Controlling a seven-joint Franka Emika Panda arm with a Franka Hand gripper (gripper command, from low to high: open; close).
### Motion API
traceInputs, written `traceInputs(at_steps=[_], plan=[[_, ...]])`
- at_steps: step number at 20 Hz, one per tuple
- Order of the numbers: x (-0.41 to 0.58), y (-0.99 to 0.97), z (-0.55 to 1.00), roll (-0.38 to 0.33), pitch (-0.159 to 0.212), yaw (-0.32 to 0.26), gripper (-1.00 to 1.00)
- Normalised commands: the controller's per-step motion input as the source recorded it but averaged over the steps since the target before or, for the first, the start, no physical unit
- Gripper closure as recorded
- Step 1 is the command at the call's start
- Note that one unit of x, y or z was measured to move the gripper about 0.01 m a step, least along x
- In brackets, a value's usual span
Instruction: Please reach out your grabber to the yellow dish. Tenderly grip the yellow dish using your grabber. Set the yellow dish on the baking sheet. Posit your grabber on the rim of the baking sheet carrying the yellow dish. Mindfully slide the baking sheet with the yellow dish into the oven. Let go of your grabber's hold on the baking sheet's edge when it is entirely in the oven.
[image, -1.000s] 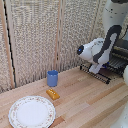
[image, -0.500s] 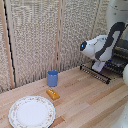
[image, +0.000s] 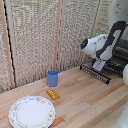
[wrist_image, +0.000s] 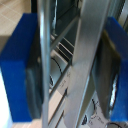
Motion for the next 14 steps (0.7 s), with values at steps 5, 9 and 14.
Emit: traceInputs(at_steps=[5,9,14], plan=[[-0.140,-1.00,0.32,0.015,-0.001,0.002,1.00],[-0.091,-1.00,0.29,0.011,-0.012,0.006,1.00],[-0.018,-0.99,0.22,0.008,-0.028,0.031,1.00]])
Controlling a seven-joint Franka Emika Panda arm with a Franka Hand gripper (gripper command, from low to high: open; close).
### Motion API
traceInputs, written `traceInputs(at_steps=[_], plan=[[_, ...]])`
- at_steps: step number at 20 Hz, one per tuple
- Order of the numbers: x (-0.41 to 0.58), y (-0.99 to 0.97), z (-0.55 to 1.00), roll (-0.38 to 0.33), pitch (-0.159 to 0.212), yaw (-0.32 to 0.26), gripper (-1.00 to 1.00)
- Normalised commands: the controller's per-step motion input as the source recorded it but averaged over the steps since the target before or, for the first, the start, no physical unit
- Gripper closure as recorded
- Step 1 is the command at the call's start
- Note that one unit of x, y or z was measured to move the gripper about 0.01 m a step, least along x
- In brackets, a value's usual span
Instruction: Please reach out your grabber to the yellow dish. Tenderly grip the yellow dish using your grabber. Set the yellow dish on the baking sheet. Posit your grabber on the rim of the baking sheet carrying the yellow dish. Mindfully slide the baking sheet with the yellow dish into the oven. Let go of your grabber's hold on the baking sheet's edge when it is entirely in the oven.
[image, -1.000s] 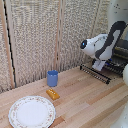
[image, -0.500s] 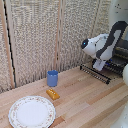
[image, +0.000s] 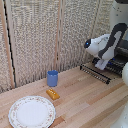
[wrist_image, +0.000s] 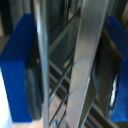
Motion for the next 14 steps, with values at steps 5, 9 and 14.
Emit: traceInputs(at_steps=[5,9,14], plan=[[-0.039,-0.78,0.14,-0.041,-0.078,0.127,1.00],[-0.159,-0.49,0.09,-0.144,-0.090,0.191,-1.00],[-0.226,-0.32,0.10,-0.247,-0.118,0.201,-1.00]])
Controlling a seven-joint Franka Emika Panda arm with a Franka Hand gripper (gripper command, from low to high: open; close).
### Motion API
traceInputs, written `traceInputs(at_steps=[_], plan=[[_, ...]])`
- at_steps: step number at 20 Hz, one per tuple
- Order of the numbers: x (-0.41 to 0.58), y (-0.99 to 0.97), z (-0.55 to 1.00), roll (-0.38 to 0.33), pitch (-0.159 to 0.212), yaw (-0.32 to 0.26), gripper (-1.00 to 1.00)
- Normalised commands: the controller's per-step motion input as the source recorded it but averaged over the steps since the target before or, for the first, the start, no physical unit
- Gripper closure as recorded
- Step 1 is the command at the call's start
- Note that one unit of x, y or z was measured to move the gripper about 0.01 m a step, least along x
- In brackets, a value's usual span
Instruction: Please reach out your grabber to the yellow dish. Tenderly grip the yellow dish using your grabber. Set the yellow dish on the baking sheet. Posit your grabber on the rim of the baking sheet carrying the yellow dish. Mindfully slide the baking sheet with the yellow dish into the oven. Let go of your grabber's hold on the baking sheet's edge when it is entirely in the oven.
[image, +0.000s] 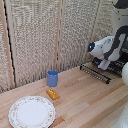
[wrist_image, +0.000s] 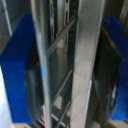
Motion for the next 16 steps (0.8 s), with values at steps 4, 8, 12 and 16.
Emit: traceInputs(at_steps=[4,8,12,16], plan=[[-0.034,-0.10,0.18,-0.090,-0.017,0.156,-1.00],[0.000,0.01,0.32,-0.017,0.011,0.089,-1.00],[0.109,0.27,0.36,-0.001,0.075,0.032,-1.00],[0.182,0.36,0.42,0.013,0.123,0.027,-1.00]])
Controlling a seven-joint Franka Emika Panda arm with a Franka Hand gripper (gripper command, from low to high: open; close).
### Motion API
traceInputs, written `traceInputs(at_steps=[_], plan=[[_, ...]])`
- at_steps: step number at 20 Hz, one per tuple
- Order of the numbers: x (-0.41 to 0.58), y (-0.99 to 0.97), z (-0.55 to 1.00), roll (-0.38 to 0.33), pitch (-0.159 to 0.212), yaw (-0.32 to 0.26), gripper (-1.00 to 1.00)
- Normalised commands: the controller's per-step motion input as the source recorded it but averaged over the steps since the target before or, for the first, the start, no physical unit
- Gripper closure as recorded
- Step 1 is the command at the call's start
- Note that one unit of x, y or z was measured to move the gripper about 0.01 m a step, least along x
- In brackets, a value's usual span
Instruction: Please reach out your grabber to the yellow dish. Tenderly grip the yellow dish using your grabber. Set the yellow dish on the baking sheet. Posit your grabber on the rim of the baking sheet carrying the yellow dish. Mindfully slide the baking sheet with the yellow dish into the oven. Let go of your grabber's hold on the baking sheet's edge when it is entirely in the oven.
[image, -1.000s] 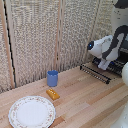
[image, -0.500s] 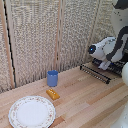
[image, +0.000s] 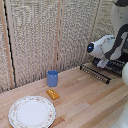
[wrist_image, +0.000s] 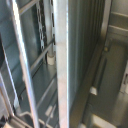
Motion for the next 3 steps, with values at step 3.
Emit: traceInputs(at_steps=[3], plan=[[0.271,0.04,0.61,0.064,0.070,-0.019,-1.00]])
